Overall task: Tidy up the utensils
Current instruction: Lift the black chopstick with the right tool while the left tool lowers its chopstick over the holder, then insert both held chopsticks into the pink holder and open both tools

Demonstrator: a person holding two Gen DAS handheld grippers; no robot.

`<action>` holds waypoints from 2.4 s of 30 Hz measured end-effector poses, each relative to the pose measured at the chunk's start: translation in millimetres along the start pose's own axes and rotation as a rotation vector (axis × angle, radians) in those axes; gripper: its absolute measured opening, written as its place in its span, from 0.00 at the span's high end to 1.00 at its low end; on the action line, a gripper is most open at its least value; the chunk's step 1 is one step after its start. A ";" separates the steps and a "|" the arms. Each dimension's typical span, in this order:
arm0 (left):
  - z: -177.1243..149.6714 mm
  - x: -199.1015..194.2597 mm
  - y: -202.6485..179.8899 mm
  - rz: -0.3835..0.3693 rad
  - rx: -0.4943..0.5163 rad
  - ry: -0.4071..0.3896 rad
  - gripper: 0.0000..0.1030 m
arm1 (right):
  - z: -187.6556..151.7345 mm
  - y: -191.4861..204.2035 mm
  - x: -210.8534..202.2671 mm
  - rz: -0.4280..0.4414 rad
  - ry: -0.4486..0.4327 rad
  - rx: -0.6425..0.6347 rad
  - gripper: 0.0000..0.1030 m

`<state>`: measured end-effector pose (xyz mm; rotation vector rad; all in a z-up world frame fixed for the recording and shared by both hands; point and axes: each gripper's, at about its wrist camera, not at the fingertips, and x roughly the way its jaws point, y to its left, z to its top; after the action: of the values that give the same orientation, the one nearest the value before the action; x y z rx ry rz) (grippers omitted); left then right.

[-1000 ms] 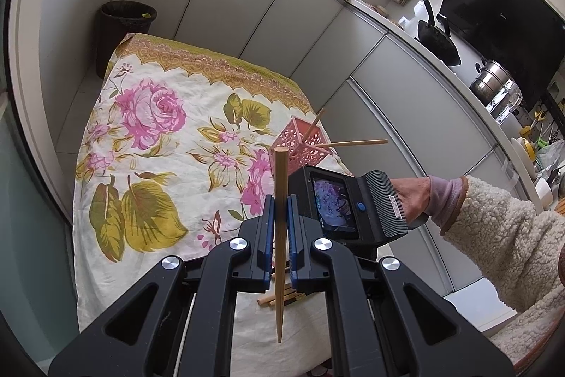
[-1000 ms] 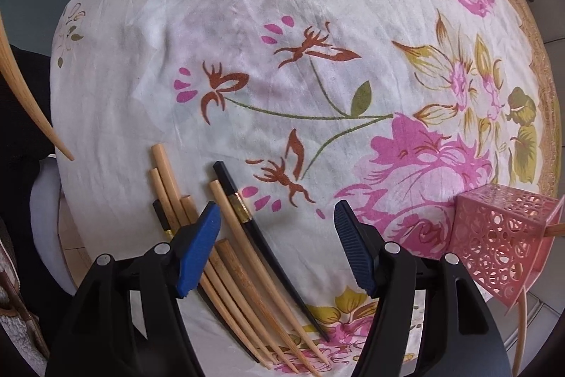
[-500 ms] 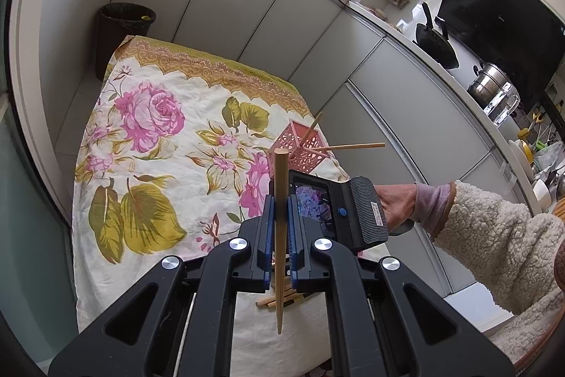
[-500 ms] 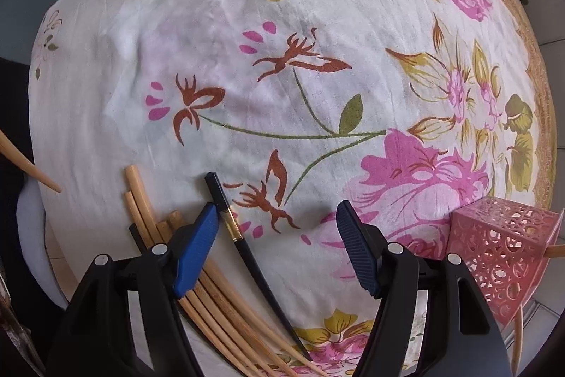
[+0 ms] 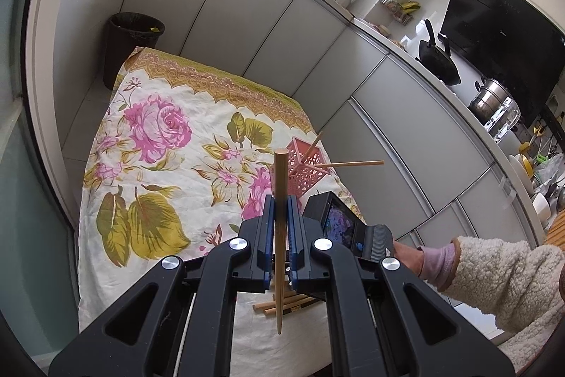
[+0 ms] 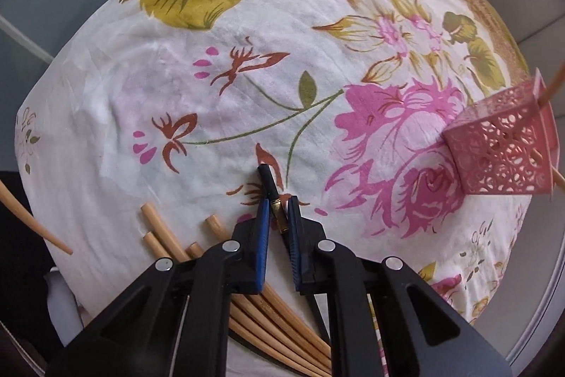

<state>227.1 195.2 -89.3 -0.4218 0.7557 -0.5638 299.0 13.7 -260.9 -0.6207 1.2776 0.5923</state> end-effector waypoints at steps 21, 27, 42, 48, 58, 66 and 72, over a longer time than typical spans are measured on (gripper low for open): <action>8.0 -2.6 -99.8 0.076 0.143 -0.139 0.94 | -140.5 -52.5 -201.1 -0.068 -0.729 0.515 0.93; 20.5 2.1 -132.5 0.085 0.177 -0.168 0.94 | -168.3 -65.9 -237.4 -0.068 -0.843 0.593 0.93; 107.8 92.0 -198.8 0.158 0.245 -0.315 0.94 | -221.3 -144.7 -305.7 -0.094 -0.993 0.804 0.93; 110.4 159.2 -188.4 0.276 0.297 -0.319 0.94 | -220.2 -175.5 -318.1 -0.142 -1.027 0.825 0.93; 84.2 184.3 -151.6 0.323 0.267 -0.261 0.79 | -175.0 -192.1 -323.1 -0.125 -1.099 0.780 0.93; 76.5 57.2 -140.3 0.254 0.101 -0.512 0.66 | -115.1 -185.6 -308.5 -0.104 -1.110 0.751 0.93; 72.0 18.1 -121.0 0.270 0.074 -0.578 0.65 | -87.3 -173.0 -248.1 -0.073 -1.054 0.774 0.93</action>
<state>251.9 101.7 14.6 -0.3805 0.2275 -0.1948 315.3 -184.4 -16.8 0.2987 0.3907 0.2382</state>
